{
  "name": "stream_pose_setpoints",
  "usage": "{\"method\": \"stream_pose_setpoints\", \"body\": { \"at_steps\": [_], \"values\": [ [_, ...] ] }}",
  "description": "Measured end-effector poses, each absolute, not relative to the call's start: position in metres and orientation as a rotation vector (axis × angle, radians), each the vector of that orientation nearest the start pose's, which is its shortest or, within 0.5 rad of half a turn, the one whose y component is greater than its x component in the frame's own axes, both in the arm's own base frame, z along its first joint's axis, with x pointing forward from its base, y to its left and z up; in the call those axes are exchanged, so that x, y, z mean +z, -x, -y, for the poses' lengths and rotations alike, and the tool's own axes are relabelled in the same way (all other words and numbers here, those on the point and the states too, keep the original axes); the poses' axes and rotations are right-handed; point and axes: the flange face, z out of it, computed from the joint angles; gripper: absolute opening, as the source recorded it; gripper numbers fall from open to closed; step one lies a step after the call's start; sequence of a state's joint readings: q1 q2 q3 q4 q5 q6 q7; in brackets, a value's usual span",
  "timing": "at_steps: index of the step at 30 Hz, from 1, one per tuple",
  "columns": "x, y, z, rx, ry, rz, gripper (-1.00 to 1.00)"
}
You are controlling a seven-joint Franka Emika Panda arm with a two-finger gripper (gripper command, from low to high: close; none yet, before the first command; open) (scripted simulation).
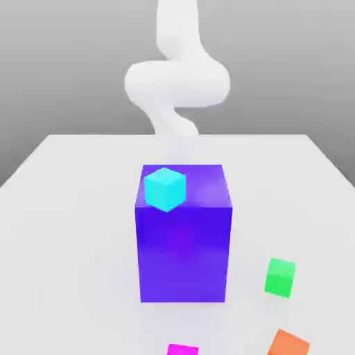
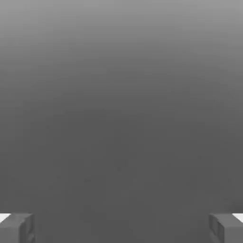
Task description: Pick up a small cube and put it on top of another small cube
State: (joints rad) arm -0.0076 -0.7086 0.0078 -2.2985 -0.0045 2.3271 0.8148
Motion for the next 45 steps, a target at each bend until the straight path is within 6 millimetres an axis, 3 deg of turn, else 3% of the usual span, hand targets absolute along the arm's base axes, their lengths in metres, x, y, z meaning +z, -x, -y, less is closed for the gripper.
{"method": "stream_pose_setpoints", "body": {
  "at_steps": [8,16,23,29,33,34,40,42,45],
  "values": [
    [0.569,-0.470,-0.002,-0.728,2.602,-1.178,0.00],
    [0.437,-0.526,-0.002,-0.476,2.701,-1.277,0.00],
    [0.312,-0.544,-0.003,-0.237,2.765,-1.354,0.00],
    [0.203,-0.536,-0.006,-0.028,2.799,-1.412,0.00],
    [0.143,-0.534,-0.006,-0.001,2.802,-1.419,0.00],
    [0.133,-0.534,-0.006,-0.001,2.802,-1.420,-1.00],
    [0.128,-0.534,-0.006,-0.001,2.802,-1.420,-1.00],
    [0.142,-0.534,-0.006,-0.001,2.802,-1.420,-1.00],
    [0.180,-0.534,-0.007,-0.002,2.802,-1.418,-1.00]
  ]
}}
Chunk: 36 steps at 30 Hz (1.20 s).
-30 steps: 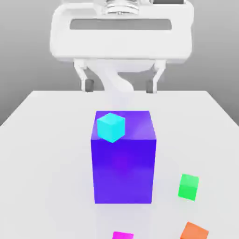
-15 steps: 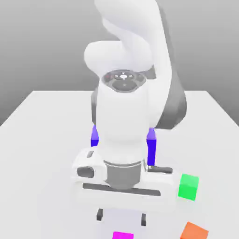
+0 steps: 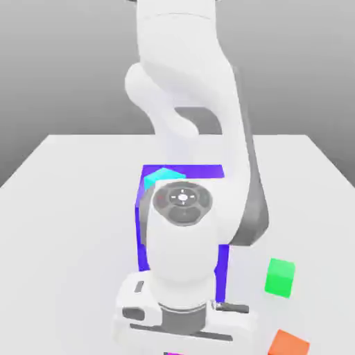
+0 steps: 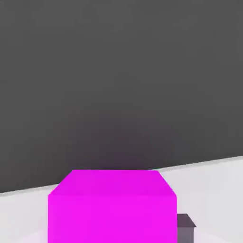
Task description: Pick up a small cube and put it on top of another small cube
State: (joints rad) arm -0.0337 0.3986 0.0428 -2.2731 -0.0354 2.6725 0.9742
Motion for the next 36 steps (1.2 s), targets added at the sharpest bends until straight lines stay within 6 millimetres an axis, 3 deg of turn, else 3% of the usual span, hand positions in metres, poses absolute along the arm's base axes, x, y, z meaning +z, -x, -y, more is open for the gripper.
{"method": "stream_pose_setpoints", "body": {
  "at_steps": [4,10,17,23,25,31,36],
  "values": [
    [0.222,-0.536,-0.060,-0.039,2.716,-1.433,-1.00],
    [0.266,-0.505,-0.148,-0.019,2.516,-1.589,-1.00],
    [0.306,-0.440,-0.246,0.024,2.333,-1.738,-1.00],
    [0.325,-0.376,-0.304,0.043,2.179,-1.893,-1.00],
    [0.318,-0.365,-0.298,0.040,2.112,-2.002,-1.00],
    [0.254,-0.344,-0.219,0.008,1.875,-2.477,-1.00],
    [0.230,-0.342,-0.208,-0.011,1.829,-2.545,-1.00]
  ]
}}
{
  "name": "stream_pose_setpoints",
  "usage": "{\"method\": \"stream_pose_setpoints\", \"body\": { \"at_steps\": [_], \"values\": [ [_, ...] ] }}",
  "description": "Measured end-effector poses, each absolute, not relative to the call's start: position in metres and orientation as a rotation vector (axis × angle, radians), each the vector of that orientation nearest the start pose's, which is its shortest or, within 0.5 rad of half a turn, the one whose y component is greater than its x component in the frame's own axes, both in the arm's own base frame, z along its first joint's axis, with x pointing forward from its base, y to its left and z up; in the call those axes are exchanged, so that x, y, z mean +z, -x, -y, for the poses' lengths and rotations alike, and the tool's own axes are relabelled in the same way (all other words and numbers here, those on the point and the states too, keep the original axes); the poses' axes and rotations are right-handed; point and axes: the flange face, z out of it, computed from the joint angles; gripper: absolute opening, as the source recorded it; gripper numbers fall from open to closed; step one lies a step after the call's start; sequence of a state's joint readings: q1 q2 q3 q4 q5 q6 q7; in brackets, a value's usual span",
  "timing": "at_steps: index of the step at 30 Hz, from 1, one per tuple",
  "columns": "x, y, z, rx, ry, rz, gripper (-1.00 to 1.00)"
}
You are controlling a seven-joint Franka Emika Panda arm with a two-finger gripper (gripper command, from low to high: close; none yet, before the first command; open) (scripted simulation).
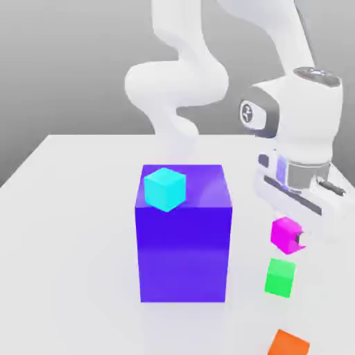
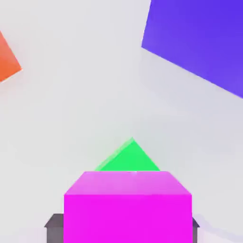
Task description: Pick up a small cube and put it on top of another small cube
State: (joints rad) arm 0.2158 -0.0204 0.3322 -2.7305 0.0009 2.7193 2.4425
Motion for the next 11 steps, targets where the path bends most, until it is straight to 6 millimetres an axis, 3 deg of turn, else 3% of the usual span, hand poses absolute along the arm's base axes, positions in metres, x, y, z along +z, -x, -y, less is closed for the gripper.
{"method": "stream_pose_setpoints", "body": {
  "at_steps": [8,9,11],
  "values": [
    [0.186,-0.339,-0.209,-0.005,1.835,-2.544,-1.00],
    [0.180,-0.338,-0.208,-0.002,1.838,-2.543,1.00],
    [0.180,-0.338,-0.208,-0.002,1.838,-2.543,1.00]
  ]
}}
